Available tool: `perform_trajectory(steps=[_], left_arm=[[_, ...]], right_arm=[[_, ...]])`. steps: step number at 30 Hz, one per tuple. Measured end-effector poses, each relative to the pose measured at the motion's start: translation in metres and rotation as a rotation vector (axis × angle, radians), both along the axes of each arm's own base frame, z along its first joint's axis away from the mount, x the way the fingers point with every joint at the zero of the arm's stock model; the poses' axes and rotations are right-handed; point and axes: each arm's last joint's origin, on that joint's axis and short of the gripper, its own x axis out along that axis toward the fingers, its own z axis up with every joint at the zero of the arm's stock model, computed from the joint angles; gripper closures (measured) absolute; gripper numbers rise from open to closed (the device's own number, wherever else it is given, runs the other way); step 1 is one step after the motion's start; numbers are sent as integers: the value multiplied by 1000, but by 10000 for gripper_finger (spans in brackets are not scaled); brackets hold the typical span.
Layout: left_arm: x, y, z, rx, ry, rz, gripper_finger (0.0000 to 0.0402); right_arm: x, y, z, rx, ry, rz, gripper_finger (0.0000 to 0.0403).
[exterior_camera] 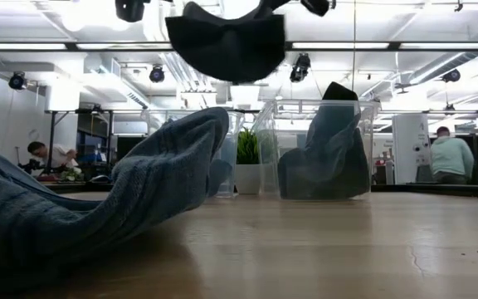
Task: Pick & Place hat
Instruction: Put the right blue cap into the left transparent bin
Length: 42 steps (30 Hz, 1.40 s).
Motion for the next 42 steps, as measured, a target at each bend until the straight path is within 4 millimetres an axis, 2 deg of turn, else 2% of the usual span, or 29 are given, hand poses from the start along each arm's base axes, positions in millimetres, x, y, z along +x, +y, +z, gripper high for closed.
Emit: perform_trajectory(steps=[8,17,25,29,34,42], left_arm=[[15,3,-3,-4,0,-6,239],[40,4,-13,43,66,29,239],[58,4,-20,85,70,-43,244],[66,7,-26,99,93,-65,284],[69,12,-31,103,126,-17,379],[65,20,-27,112,107,34,395]], right_arm=[[6,-19,5,-4,-85,11,392],[7,-23,4,7,-83,28,392],[9,-22,6,11,-105,64,391],[10,-22,7,-7,-114,91,391],[12,-22,10,-63,-121,128,390],[12,-23,12,-135,-108,148,382]])
